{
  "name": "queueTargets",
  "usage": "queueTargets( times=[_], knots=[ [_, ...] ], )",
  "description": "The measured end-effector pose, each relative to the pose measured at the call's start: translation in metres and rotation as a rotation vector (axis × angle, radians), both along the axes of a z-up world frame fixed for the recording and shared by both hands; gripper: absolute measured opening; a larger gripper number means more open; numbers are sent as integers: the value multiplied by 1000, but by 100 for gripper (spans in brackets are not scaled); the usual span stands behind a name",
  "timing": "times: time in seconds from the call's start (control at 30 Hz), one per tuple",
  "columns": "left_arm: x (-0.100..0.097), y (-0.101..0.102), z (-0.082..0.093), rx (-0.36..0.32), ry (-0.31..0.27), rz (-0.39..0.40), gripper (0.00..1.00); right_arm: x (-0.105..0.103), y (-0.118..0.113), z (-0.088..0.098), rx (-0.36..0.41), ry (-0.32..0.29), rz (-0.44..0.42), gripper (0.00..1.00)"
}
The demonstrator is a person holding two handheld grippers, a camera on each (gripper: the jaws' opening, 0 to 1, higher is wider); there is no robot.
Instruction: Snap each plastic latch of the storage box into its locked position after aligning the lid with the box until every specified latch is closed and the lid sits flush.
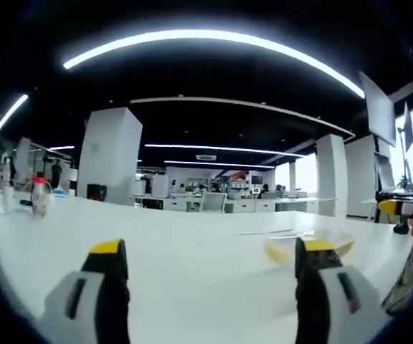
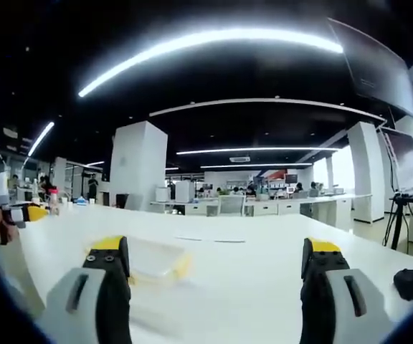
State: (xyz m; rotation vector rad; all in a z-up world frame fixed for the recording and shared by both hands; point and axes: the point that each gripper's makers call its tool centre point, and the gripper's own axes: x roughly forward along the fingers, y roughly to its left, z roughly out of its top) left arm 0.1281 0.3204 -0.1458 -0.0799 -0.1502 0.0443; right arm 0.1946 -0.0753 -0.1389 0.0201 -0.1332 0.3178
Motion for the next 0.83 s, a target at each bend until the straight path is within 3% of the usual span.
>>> queueTargets(
  times=[0.83],
  knots=[
    [0, -10, 1, 5, 34, -41, 95, -2, 9, -1, -8, 16, 22, 100]
  ],
)
